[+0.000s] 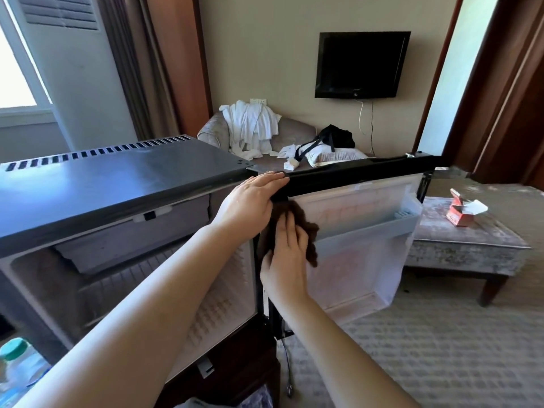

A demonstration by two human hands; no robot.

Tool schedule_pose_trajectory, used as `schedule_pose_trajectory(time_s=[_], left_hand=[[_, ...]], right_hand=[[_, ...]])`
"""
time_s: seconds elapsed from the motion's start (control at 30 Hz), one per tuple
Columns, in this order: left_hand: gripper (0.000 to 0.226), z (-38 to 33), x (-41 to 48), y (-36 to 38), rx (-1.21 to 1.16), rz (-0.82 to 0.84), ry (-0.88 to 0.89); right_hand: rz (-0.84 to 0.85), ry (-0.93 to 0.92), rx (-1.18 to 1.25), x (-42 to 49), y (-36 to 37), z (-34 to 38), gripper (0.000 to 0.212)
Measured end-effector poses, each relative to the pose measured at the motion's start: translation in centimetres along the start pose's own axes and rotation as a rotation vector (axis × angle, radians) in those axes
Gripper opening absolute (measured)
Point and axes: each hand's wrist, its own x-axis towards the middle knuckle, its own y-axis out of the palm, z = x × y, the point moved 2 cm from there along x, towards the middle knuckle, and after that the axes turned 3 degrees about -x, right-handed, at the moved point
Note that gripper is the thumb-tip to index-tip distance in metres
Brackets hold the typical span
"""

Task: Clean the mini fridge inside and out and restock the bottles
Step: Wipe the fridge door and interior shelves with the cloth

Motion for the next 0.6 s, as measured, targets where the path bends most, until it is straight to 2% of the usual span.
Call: schedule_pose_trajectory(time_s=[0.1, 0.2, 0.33, 0.43, 0.6], left_hand=[[0.055, 0.0, 0.0, -0.1, -0.008, -0.016, -0.013], [0.057, -0.1, -0.3, 0.3, -0.015, -0.049, -0.016], [0.058, -0.2, -0.4, 0.7, -0.014, -0.066, -0.002], [0.058, -0.2, -0.5, 0.8, 0.011, -0.064, 0.011], [0.057, -0.7, -0.9, 0.8, 0.014, -0.082, -0.013]], right_hand=[[-0.079, 0.019, 0.066, 1.4, -0.2, 0.6, 0.074], [-0.072, 0.013, -0.031, 0.0, 1.5, -0.6, 0.071], [0.081, 0.008, -0.136, -4.3, 4.4, -2.5, 0.077], [0.11, 0.004, -0.108, -5.4, 4.9, -4.0, 0.076], [-0.066, -0.111, 0.017, -1.1, 1.4, -1.7, 0.066]])
